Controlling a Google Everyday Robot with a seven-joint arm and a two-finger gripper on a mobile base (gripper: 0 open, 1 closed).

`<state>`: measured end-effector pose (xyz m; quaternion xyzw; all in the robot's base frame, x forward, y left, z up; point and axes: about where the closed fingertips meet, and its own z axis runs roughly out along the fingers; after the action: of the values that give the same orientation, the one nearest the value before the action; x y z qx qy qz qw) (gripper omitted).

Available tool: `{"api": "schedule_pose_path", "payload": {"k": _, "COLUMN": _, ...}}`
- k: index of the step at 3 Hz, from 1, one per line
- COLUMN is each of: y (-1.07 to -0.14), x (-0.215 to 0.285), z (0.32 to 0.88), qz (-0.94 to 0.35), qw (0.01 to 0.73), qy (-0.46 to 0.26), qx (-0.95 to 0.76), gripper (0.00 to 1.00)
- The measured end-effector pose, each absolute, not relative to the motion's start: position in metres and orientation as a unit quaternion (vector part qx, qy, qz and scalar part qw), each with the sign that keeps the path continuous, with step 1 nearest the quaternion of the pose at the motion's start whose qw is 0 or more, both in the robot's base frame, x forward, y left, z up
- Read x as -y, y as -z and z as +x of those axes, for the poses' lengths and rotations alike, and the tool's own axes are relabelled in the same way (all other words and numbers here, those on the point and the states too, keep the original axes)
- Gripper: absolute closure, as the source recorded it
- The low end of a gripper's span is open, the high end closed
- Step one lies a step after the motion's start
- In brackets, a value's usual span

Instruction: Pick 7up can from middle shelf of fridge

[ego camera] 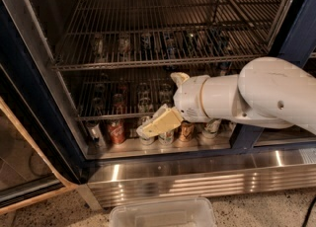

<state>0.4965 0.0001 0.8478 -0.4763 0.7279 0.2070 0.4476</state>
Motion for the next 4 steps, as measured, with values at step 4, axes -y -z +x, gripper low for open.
{"api": "schedule_pose_path", "payload": {"k": 4, "y": -0.777, "x": 0.007, "z": 0.544, "qz": -0.297, "qw": 0.576, "qy": -0.255, "qx": -0.718, "gripper": 0.00}}
